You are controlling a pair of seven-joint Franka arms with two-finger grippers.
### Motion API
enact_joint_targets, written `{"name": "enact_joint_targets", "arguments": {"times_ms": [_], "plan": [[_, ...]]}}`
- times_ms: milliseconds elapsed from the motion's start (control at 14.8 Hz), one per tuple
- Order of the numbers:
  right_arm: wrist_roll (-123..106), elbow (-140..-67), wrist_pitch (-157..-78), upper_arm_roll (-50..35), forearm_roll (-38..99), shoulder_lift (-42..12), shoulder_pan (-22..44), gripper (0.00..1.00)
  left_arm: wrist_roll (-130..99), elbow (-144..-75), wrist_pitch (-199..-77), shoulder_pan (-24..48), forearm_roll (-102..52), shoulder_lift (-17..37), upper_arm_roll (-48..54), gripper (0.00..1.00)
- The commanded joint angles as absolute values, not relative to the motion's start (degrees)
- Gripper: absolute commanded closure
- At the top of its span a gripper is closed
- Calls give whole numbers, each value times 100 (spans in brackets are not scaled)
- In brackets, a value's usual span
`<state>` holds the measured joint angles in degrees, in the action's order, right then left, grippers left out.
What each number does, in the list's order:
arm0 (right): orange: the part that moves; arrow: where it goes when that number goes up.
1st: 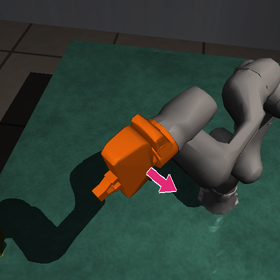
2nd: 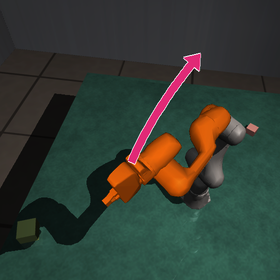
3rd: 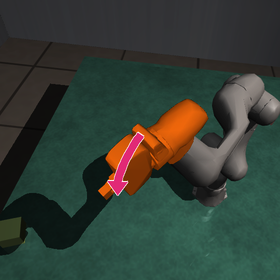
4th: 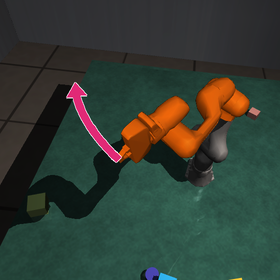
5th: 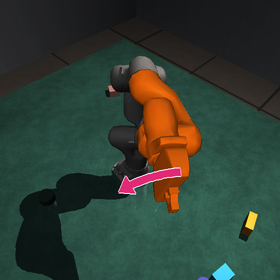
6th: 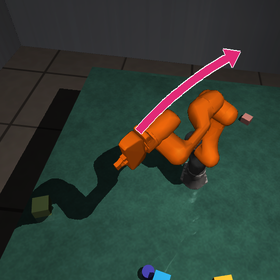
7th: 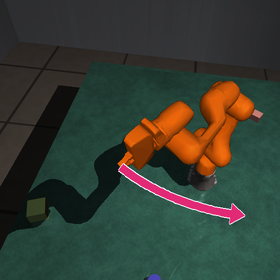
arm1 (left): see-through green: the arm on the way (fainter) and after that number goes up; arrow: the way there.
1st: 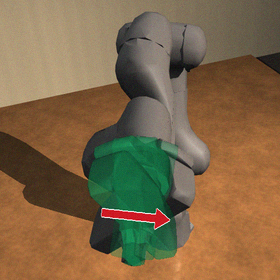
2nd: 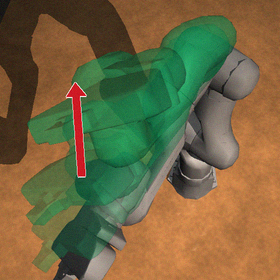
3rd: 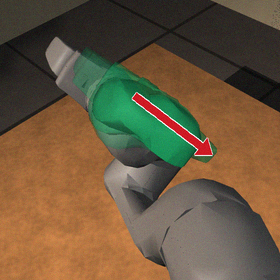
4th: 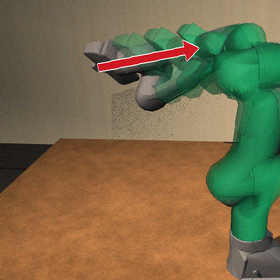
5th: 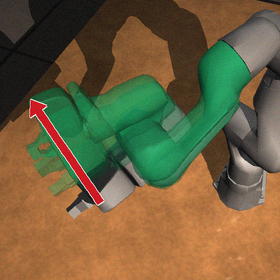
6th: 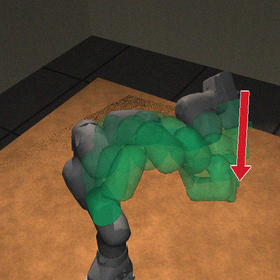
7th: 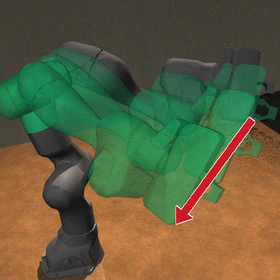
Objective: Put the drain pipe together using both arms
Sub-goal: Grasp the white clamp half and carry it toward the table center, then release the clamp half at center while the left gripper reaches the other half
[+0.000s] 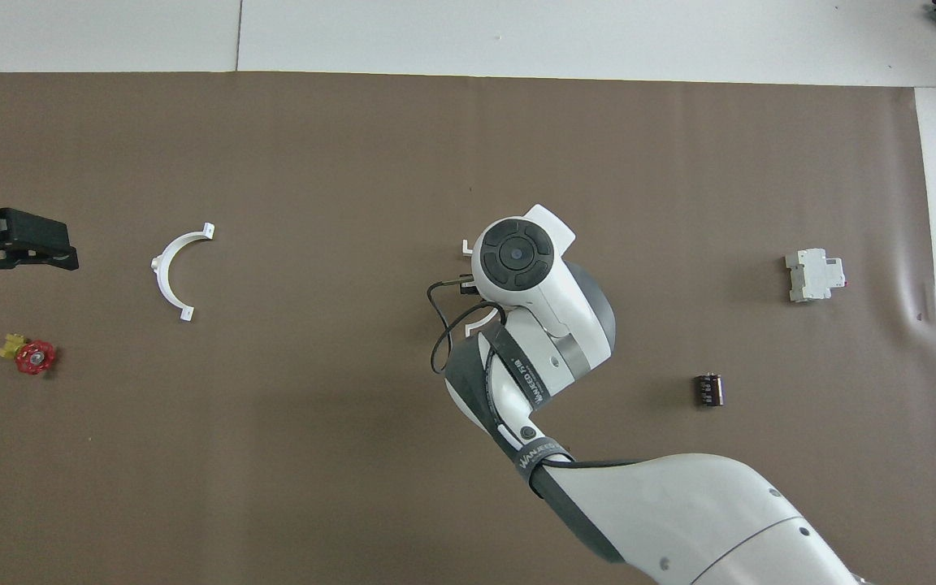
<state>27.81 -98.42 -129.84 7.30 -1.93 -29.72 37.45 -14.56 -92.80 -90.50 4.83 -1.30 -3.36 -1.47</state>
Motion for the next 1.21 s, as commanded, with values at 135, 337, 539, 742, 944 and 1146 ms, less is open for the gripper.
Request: {"name": "enact_joint_targets", "arguments": {"times_ms": [135, 337, 539, 742, 944, 1146], "plan": [[2716, -9914, -13061, 729, -194, -2944, 3744, 100, -1441, -9413, -9097, 422, -211, -448, -123, 0], [2917, -9897, -13157, 729, -53, -2944, 3735, 0, -1415, -9404, -9105, 483, -211, -448, -123, 0], [2997, -9888, -12755, 738, -53, -2577, 3666, 0, -1424, -9404, -9088, 492, -202, -448, -114, 0], [2892, -9853, -11834, 765, -53, -1542, 3123, 0, -1424, -9404, -9088, 492, -211, -448, -114, 0], [2410, -9721, -11032, 826, -70, -671, 2341, 0, -1468, -9413, -9132, 501, -202, -448, -114, 0], [1016, -9371, -10286, 826, -114, -308, 1348, 0, -1433, -9430, -9158, 484, -193, -457, -97, 0]]}}
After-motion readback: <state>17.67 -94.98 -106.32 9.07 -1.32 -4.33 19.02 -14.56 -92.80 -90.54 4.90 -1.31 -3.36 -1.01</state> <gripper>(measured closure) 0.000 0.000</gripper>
